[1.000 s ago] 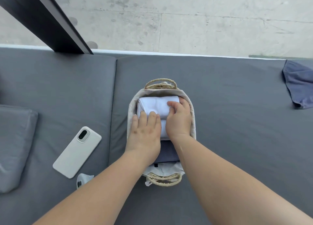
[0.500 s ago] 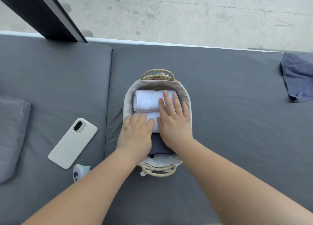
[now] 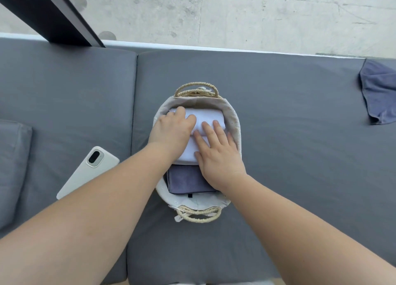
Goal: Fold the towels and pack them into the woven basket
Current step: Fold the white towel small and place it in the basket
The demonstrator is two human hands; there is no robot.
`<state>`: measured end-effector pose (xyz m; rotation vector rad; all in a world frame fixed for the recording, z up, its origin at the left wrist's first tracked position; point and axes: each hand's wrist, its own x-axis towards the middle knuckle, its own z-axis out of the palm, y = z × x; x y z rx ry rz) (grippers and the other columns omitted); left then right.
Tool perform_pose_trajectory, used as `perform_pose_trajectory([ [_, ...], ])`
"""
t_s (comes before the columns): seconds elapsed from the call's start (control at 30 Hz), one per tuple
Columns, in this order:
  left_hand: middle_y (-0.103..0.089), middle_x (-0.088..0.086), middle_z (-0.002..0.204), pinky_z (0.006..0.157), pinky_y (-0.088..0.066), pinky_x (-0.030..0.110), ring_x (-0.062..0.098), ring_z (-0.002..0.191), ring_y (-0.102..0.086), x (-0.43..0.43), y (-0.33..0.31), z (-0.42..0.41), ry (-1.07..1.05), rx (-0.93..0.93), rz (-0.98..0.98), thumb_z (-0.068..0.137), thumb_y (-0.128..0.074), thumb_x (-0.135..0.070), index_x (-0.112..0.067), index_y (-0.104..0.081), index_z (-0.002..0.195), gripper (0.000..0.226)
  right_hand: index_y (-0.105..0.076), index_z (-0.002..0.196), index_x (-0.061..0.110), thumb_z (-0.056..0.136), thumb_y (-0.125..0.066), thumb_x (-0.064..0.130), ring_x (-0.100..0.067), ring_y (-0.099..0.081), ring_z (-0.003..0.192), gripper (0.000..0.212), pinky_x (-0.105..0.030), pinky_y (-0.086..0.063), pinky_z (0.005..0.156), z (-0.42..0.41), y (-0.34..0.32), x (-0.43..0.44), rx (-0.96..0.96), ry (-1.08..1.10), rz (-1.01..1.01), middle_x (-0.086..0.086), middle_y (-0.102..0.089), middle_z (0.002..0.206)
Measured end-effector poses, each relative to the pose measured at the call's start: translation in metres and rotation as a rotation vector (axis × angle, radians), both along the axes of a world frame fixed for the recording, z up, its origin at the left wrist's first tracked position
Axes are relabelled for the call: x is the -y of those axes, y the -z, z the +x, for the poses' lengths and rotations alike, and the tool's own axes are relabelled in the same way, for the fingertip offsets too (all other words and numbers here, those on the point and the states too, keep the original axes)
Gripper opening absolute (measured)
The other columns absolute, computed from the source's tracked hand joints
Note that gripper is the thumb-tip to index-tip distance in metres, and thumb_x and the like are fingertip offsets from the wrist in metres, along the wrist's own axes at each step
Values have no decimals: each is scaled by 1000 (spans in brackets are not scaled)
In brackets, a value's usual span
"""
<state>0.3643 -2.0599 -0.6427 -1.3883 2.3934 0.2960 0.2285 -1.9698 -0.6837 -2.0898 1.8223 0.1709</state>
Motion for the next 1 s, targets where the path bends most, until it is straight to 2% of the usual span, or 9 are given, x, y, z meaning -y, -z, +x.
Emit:
perform_pose_trajectory([
  [0.17, -52, 4, 103, 65, -30, 37, 28, 88, -59, 15, 14, -4, 141, 87, -61, 92, -46, -8, -19, -52, 107, 20, -64, 122, 7, 85, -65, 22, -36, -40, 119, 40, -57, -41, 97, 4, 6, -1, -55, 1, -133, -11, -52, 125],
  [0.3, -53, -1, 77, 64, -34, 32, 24, 74, -52, 0, 20, 3, 242, 23, -216, 75, -36, -10, -21, -65, 70, 31, -60, 131, 8, 78, -56, 12, -30, -50, 91, 53, -41, -41, 87, 5, 1, -12, -88, -64, -93, -5, -59, 107],
  [0.37, -57, 4, 108, 78, -38, 36, 26, 93, -52, -18, 23, 8, 168, 8, -164, 82, -38, -13, -19, -70, 91, 34, -61, 130, 6, 77, -57, 13, -29, -52, 86, 53, -40, -45, 85, 5, -3, -15, -82, -68, -67, -5, -60, 102],
  [0.43, -29, 13, 153, 108, -32, 40, 30, 130, -38, -37, 26, 12, 75, 82, -54, 93, -37, -19, -12, -50, 137, 46, -64, 126, 4, 78, -56, 13, -31, -55, 85, 49, -42, -49, 86, 6, -8, -17, -65, -70, -28, -7, -61, 99],
  [0.57, 13, 15, 165, 123, -4, 49, 34, 153, 0, -63, 23, 12, -54, 120, 133, 103, -22, -31, -6, 0, 158, 64, -66, 98, 5, 80, -47, 10, -34, -57, 82, 27, -44, -51, 82, 4, -18, -20, 43, -55, -59, -10, -61, 92],
  [0.67, 14, 15, 165, 123, -3, 51, 34, 153, 1, -64, 25, 9, -75, 116, 142, 103, -20, -39, -8, 3, 158, 67, -59, 128, 3, 92, -40, 18, -40, -51, 124, 44, -50, -40, 110, 5, -24, -10, 38, -5, -109, -19, -54, 137],
  [0.73, 13, 15, 165, 123, -1, 53, 34, 153, 3, -59, 25, 7, -79, 133, 160, 103, -19, -41, -8, 3, 158, 68, -28, 155, 2, 102, -31, 31, -37, -15, 153, 61, -54, -12, 124, 8, -28, -1, -69, -45, 64, -20, -17, 165],
  [0.83, 13, 15, 165, 121, 5, 56, 35, 153, 5, -52, 25, 5, -51, 155, 162, 103, -19, -42, -8, 2, 158, 68, 2, 158, 3, 104, -12, 45, -31, 16, 154, 70, -51, 9, 124, 8, -28, 8, -177, -88, 305, -16, 15, 166],
  [1.0, 11, 15, 166, 120, 5, 57, 35, 153, 4, -40, 22, 5, -13, 180, 173, 103, -20, -41, -7, -3, 158, 67, -3, 159, 4, 102, -12, 53, -25, 14, 155, 76, -47, 8, 125, 5, -24, 24, -139, -34, 458, -12, 15, 167],
])
